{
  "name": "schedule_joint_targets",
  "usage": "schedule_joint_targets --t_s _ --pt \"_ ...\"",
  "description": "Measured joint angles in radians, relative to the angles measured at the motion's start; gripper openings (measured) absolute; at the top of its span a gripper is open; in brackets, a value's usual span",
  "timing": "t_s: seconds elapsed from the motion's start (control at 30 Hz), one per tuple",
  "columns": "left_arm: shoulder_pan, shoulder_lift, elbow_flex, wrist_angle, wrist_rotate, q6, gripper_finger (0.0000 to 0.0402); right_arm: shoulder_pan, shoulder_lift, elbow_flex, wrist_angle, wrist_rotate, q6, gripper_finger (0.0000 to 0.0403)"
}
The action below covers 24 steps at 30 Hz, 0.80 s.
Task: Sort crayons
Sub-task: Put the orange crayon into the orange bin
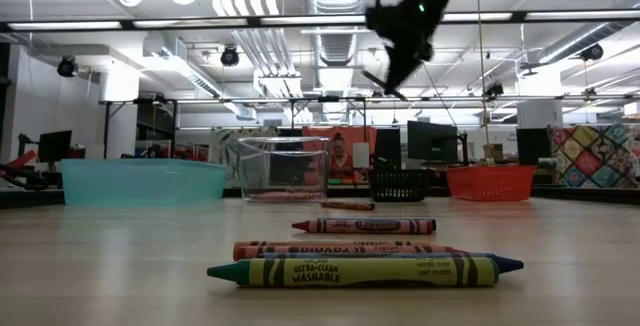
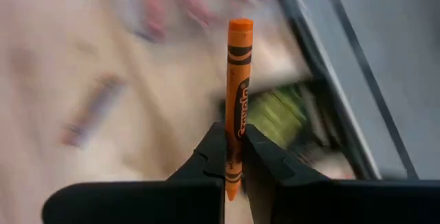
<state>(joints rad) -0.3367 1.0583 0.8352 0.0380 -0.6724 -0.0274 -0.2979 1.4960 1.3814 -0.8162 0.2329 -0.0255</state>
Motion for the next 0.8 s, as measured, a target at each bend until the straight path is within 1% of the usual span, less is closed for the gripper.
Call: schedule_joint_targets --t_s 0.1,0.2,0.27,0.37,0.53,0.8 --pt "0.0 -0.001 0.0 -0.004 0.0 0.0 0.0192 -0.141 0.0 0.005 -0.129 -0.003 0.036 0.0015" --pt "0.0 0.0 0.0 -0.01 0.0 0.0 0.0192 -0.286 0.0 -0.023 -0.223 -0.007 0.141 0.0015" --pt "0.0 0.004 0.0 -0.012 0.0 0.0 0.0192 -0.38 0.003 -0.058 -0.257 -0.029 0.226 0.0015" --pt "0.0 0.009 0.0 -0.013 0.0 0.005 0.0192 -0.481 0.005 -0.116 -0.26 -0.073 0.283 0.0015" --pt "0.0 0.014 0.0 -0.014 -0.001 0.017 0.0192 -0.547 0.006 -0.197 -0.248 -0.083 0.301 0.0015" --pt "0.0 0.013 0.0 -0.018 -0.001 0.018 0.0192 -0.554 0.006 -0.279 -0.151 -0.084 0.287 0.0015"
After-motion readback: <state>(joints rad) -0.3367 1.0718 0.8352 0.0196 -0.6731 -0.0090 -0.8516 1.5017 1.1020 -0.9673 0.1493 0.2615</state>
